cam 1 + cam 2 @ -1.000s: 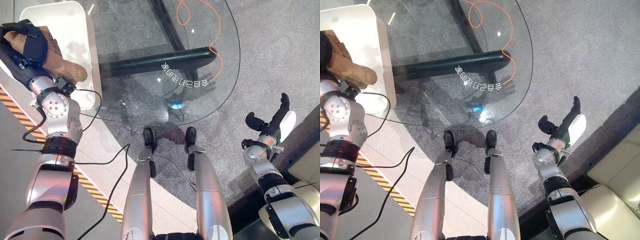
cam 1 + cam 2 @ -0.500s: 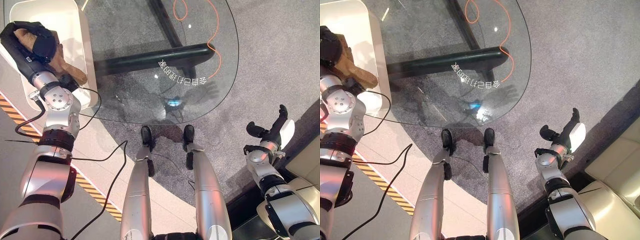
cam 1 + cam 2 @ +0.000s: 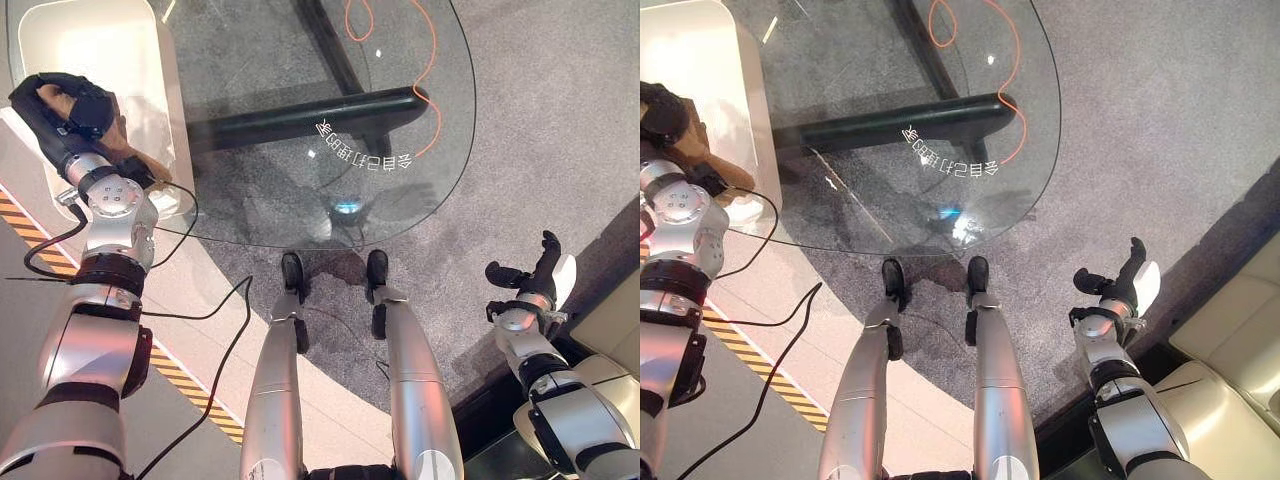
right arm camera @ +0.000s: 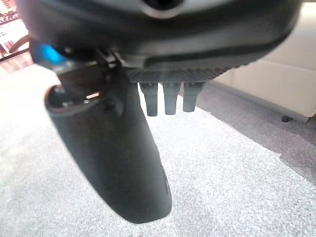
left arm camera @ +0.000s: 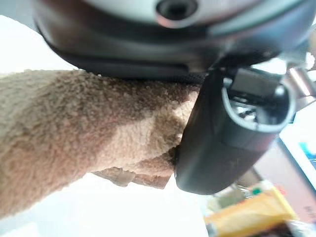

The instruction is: Wipe the table with a cloth and put it in the basket.

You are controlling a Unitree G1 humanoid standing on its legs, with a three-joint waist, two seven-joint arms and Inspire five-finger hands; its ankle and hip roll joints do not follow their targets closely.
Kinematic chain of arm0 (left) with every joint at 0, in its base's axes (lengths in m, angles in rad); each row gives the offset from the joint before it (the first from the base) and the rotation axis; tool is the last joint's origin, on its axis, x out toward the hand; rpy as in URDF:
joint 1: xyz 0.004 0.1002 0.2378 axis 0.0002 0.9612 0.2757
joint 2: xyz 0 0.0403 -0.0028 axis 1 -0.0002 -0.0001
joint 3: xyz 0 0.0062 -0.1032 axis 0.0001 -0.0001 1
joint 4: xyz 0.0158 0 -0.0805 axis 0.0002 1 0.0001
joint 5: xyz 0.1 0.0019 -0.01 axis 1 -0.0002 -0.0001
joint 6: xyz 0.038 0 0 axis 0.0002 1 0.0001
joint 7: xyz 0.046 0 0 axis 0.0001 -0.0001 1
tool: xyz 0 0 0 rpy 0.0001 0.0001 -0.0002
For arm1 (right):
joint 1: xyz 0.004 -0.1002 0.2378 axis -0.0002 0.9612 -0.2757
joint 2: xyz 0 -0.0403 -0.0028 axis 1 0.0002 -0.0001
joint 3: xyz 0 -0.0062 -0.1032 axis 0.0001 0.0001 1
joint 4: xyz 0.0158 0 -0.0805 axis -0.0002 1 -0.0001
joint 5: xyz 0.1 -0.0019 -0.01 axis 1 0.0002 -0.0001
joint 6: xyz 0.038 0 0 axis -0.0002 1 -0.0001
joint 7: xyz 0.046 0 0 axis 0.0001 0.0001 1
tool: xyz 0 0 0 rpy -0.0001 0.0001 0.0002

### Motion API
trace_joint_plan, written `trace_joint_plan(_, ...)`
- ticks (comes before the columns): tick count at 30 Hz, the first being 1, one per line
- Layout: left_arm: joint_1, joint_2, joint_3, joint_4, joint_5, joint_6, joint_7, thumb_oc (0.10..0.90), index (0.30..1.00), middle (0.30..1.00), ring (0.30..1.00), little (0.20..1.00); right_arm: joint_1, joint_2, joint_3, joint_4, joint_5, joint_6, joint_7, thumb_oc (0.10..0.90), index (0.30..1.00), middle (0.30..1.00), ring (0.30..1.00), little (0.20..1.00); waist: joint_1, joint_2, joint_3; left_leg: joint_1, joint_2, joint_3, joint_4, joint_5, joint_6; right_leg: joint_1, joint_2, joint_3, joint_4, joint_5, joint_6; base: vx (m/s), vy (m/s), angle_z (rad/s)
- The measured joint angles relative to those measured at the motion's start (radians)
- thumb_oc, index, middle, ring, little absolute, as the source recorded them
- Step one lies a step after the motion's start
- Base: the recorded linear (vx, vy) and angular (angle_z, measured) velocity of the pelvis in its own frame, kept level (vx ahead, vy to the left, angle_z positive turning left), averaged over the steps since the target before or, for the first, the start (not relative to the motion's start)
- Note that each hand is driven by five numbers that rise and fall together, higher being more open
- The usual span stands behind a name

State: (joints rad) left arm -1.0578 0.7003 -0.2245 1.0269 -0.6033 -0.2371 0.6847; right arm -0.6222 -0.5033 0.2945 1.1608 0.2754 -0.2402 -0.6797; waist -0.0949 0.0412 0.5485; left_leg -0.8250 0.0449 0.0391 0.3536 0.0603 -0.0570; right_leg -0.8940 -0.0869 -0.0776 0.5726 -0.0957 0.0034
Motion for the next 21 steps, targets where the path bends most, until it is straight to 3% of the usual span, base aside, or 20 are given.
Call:
trace_joint_plan(3,-0.008,0.016,-0.005,0.036,0.011,0.050,0.000,0.100,0.300,0.300,0.300,0.200,-0.005,0.001,0.001,0.000,0.000,0.000,0.000,0.800,0.900,0.900,0.900,0.900,-0.007,-0.008,0.000,-0.001,0.000,0.000,0.001,0.000,0.000,0.000,0.000,0.000,0.000,0.000,0.000,0.00,0.000,0.00)
trace_joint_plan(11,-0.046,0.025,-0.042,0.053,0.074,0.109,0.001,0.100,0.300,0.300,0.300,0.200,-0.023,0.001,0.001,-0.002,0.001,-0.001,0.000,0.800,0.900,0.900,0.900,0.900,-0.009,-0.016,0.000,-0.026,0.002,-0.006,0.013,-0.001,-0.001,-0.017,0.004,-0.001,0.000,0.001,-0.001,0.00,0.000,0.00)
trace_joint_plan(13,-0.063,0.025,-0.043,0.053,0.075,0.125,0.001,0.245,0.425,0.425,0.425,0.345,-0.031,0.002,0.001,-0.001,0.001,-0.001,0.000,0.800,0.900,0.900,0.900,0.900,-0.008,-0.017,0.000,-0.036,0.002,-0.007,0.015,-0.002,-0.002,-0.026,0.005,-0.001,0.000,0.002,-0.001,0.00,0.000,0.00)
trace_joint_plan(14,-0.066,0.025,-0.044,0.053,0.075,0.133,0.001,0.377,0.538,0.538,0.538,0.477,-0.033,0.003,0.002,-0.001,0.001,-0.001,0.000,0.800,0.900,0.900,0.900,0.900,-0.009,-0.017,0.000,-0.036,0.002,-0.007,0.015,-0.002,-0.002,-0.027,0.005,-0.001,0.000,0.003,-0.001,0.00,0.000,0.00)
trace_joint_plan(15,-0.067,0.025,-0.046,0.053,0.075,0.141,0.001,0.800,0.900,0.900,0.900,0.900,-0.033,0.004,0.002,-0.002,0.001,-0.002,0.000,0.800,0.900,0.900,0.900,0.900,-0.010,-0.017,0.000,-0.036,0.002,-0.007,0.015,-0.002,-0.002,-0.027,0.005,-0.001,0.000,0.003,-0.001,0.00,0.000,0.00)
trace_joint_plan(21,-0.069,0.026,-0.047,0.053,0.092,0.158,0.005,0.800,0.900,0.900,0.900,0.900,-0.033,0.004,0.003,-0.001,0.001,-0.002,0.000,0.800,0.900,0.900,0.900,0.900,-0.009,-0.017,0.000,-0.036,0.004,-0.008,0.016,-0.002,-0.002,-0.027,0.006,-0.001,0.001,0.004,-0.003,0.00,0.000,0.00)
